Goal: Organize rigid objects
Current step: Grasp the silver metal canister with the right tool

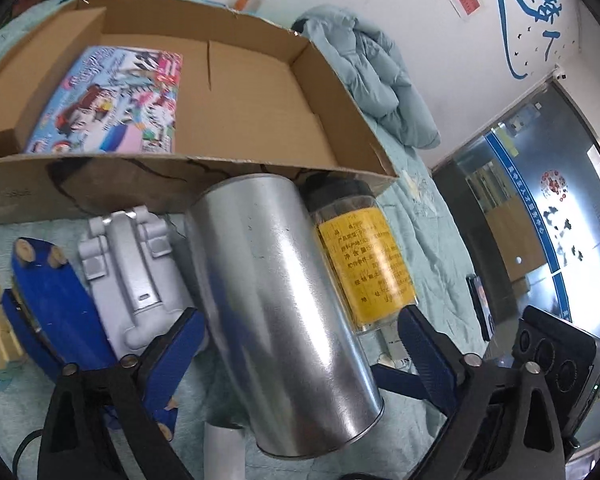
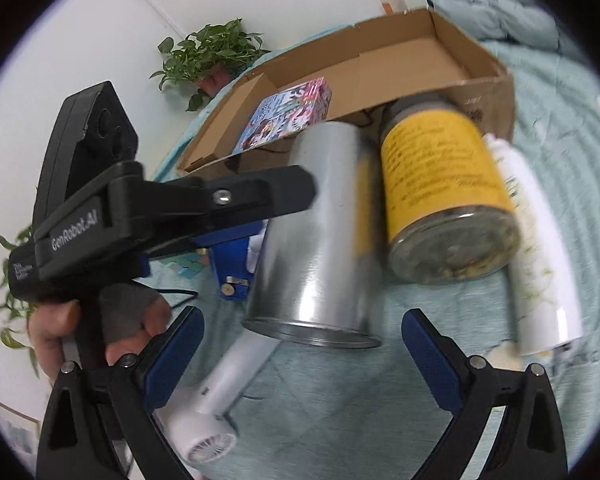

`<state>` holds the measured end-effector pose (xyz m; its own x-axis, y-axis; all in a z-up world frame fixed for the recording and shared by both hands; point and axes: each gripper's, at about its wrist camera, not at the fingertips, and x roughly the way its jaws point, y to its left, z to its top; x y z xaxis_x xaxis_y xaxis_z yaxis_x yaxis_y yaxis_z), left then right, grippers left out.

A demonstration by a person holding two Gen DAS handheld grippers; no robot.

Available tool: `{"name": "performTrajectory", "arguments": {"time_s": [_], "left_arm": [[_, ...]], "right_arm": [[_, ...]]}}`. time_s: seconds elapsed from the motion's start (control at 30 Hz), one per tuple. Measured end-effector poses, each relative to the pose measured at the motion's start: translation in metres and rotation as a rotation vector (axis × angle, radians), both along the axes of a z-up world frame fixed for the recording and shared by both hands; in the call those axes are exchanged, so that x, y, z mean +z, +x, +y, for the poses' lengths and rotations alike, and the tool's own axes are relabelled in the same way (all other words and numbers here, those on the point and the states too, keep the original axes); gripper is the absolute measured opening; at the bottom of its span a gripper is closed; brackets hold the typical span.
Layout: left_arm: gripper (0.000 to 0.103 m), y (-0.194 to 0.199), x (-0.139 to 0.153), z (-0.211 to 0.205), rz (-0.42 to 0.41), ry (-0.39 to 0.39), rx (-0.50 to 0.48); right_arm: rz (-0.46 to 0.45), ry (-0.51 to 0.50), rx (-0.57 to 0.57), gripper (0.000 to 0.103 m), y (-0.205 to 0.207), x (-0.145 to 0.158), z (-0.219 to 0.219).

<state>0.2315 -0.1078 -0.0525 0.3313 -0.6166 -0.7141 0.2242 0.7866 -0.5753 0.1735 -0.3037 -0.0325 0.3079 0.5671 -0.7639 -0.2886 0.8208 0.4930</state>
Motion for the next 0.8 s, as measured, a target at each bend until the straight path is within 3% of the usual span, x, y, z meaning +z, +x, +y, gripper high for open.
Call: {"name": "performTrajectory", "arguments": {"time_s": [0.07, 0.13, 0.17, 0.4, 0.63, 0.8], "left_arm": [[0.087, 0.002, -0.003, -0.007, 0.002, 0.048, -0.007], [0.077, 0.005, -0.008, -0.007, 0.026, 0.085, 0.028], [0.076, 0.005, -0.009, -0.005, 0.044, 0.064, 0.037], [0.080, -0.031, -0.012, -0.018, 0.096, 0.021, -0.043], [0.082, -0.033, -0.015, -0.021, 0.116, 0.022, -0.071], [0.086, -0.019, -0.018, -0.021, 0.121, 0.038, -0.074]], "right_arm": [[0.019, -0.029, -0.015, 0.083, 0.004, -0.006, 0.006], [0.024, -0.046, -0.019, 0.082, 0.005, -0.010, 0.010], [0.021, -0.053, -0.014, 0.081, 0.004, -0.009, 0.011], [0.038, -0.115, 0.061, 0.081, -0.023, 0.003, -0.001], [0.158, 0.051, 0.029, 0.081, -0.026, 0.005, -0.055], [0.193, 0.020, 0.029, 0.081, -0.008, -0.008, -0.060]]}}
